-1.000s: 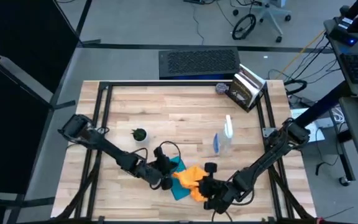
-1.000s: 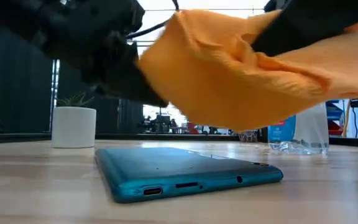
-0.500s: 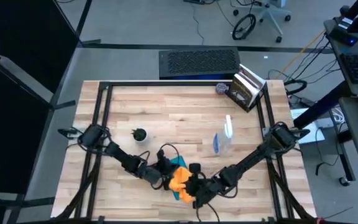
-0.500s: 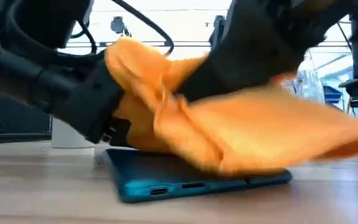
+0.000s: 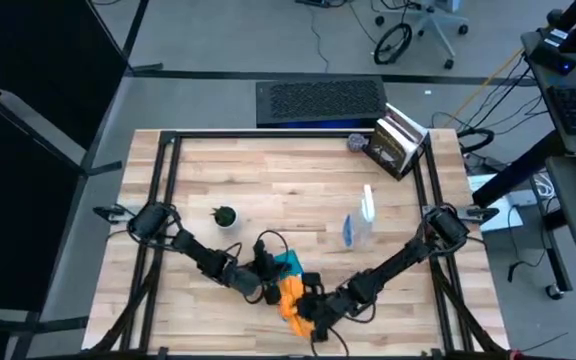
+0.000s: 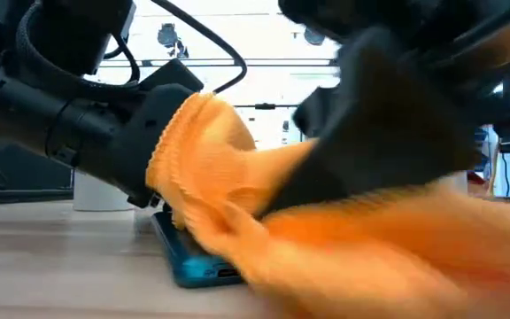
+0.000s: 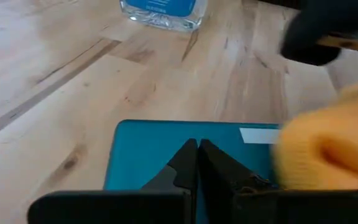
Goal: Apply microfiber cloth
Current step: Wipe the tablet with the microfiber cloth
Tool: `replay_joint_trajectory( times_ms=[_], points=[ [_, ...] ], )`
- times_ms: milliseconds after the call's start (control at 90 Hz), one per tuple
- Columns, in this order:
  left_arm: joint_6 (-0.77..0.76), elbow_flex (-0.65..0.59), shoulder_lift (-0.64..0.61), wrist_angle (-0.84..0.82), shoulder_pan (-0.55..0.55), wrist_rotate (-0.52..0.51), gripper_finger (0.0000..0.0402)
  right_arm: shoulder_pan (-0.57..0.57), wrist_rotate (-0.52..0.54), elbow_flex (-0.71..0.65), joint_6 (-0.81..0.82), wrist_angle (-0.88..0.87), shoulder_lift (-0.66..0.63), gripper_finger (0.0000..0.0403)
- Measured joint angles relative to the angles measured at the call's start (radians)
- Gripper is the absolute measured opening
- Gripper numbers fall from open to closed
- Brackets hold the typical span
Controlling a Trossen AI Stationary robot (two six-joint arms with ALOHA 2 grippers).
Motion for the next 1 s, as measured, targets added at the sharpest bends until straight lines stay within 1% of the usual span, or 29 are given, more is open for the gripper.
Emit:
replay_joint_trajectory(
  times_ms=[78,144,222,311,378,411,467,556,644,689,722,822,1000],
  points=[
    [0.004,0.000,0.000,0.003,0.001,0.001,0.0003,0.010,-0.003,-0.001,0.003,-0.037,-0.027,0.0020],
    [0.015,-0.001,0.000,0.007,0.001,0.002,0.0003,0.021,-0.021,-0.008,-0.024,-0.101,-0.068,0.0020],
    [0.017,-0.002,0.001,0.013,0.001,0.003,0.0003,0.028,0.010,-0.015,-0.077,-0.169,-0.126,0.0020],
    [0.024,-0.003,0.002,0.021,0.001,0.003,0.0003,0.015,0.128,-0.006,-0.135,-0.207,-0.211,0.0020],
    [0.024,-0.004,0.002,0.022,0.001,0.004,0.0003,-0.005,0.201,-0.003,-0.175,-0.233,-0.230,0.0020],
    [0.025,-0.004,0.002,0.023,0.001,0.004,0.0003,-0.018,0.215,-0.008,-0.190,-0.243,-0.225,0.0020],
    [0.026,-0.004,0.002,0.027,0.001,0.004,0.0003,-0.045,0.206,-0.011,-0.203,-0.236,-0.201,0.0020],
    [0.026,-0.005,0.002,0.027,0.001,0.005,0.0003,-0.088,0.186,-0.007,-0.200,-0.168,-0.157,0.0020],
    [0.026,-0.005,0.002,0.030,0.001,0.006,0.0003,-0.111,0.139,-0.007,-0.195,-0.141,-0.085,0.0020],
    [0.028,-0.006,0.002,0.032,0.001,0.008,0.0003,-0.111,0.149,-0.004,-0.173,-0.127,-0.060,0.0020],
    [0.027,-0.006,0.002,0.033,0.001,0.008,0.0003,-0.106,0.124,-0.002,-0.142,-0.126,-0.052,0.0020],
    [0.027,-0.006,0.003,0.035,0.001,0.016,0.0003,-0.076,0.115,-0.001,-0.090,-0.126,-0.028,0.0020],
    [0.040,-0.005,0.003,0.037,0.001,0.018,0.0003,0.022,0.086,-0.001,-0.024,-0.153,-0.031,0.0020]
  ],
)
